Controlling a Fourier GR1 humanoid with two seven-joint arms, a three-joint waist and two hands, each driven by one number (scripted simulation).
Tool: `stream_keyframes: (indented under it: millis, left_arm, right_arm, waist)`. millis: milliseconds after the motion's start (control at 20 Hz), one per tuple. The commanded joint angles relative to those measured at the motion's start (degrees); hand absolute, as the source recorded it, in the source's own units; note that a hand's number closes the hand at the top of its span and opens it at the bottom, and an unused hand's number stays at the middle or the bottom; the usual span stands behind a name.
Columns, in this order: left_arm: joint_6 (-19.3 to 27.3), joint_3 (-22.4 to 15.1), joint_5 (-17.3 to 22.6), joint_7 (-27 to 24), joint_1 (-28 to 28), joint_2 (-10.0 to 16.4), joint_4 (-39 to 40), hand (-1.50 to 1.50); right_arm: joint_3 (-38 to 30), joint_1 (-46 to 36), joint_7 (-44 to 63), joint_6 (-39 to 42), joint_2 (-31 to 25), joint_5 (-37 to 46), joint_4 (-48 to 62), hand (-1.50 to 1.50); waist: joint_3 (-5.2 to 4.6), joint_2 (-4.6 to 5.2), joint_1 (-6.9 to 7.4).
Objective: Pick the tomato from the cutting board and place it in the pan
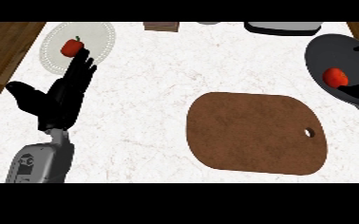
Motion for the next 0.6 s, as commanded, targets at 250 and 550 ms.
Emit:
stream_keyframes:
  millis: [250, 550]
  left_arm:
    - [0.4, 0.4, -0.1, 1.0, 0.5, 0.4, -1.4, 0.0]
    - [-1.5, 2.9, 1.4, -1.8, 2.6, 1.9, 1.2, 0.0]
  right_arm:
    - [-11.5, -0.2, -9.3, 8.8, -4.3, -12.3, 1.4, -1.5]
    - [-18.8, 1.8, -10.8, 22.4, -10.9, -20.1, 3.9, -1.5]
  waist:
    - [0.13, -0.47, -1.36]
    - [-0.02, -0.6, -2.34]
